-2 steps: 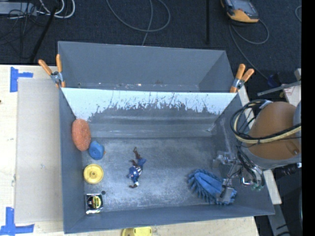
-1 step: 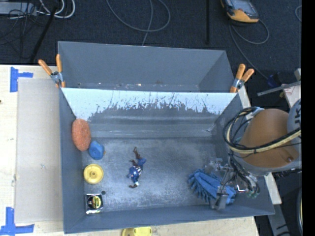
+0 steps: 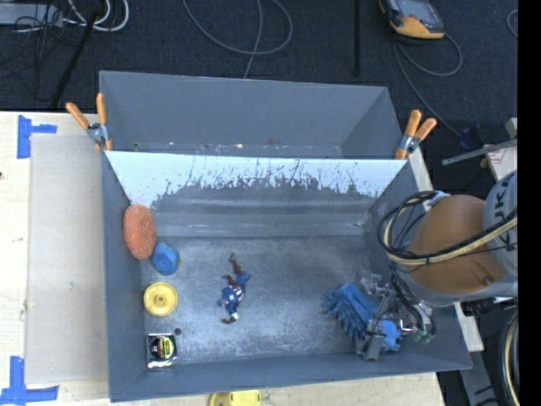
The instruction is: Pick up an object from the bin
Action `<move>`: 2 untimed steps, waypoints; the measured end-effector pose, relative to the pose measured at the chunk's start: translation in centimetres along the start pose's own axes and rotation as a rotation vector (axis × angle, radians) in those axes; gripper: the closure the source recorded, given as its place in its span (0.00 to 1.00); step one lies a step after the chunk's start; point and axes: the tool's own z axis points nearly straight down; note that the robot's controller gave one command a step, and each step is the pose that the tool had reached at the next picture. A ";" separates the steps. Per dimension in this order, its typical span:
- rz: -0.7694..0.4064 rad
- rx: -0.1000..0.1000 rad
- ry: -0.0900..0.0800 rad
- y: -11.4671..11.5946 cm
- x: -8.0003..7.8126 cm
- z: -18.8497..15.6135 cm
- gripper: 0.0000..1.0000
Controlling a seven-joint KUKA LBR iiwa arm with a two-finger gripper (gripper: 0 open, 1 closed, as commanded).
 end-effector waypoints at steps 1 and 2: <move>0.009 0.001 0.007 -0.3 0.0 0.0 1.00; 0.008 0.001 0.007 -0.3 0.0 0.0 1.00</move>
Offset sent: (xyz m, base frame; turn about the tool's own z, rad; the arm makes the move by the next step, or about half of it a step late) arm 0.0000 0.0000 0.0000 0.0000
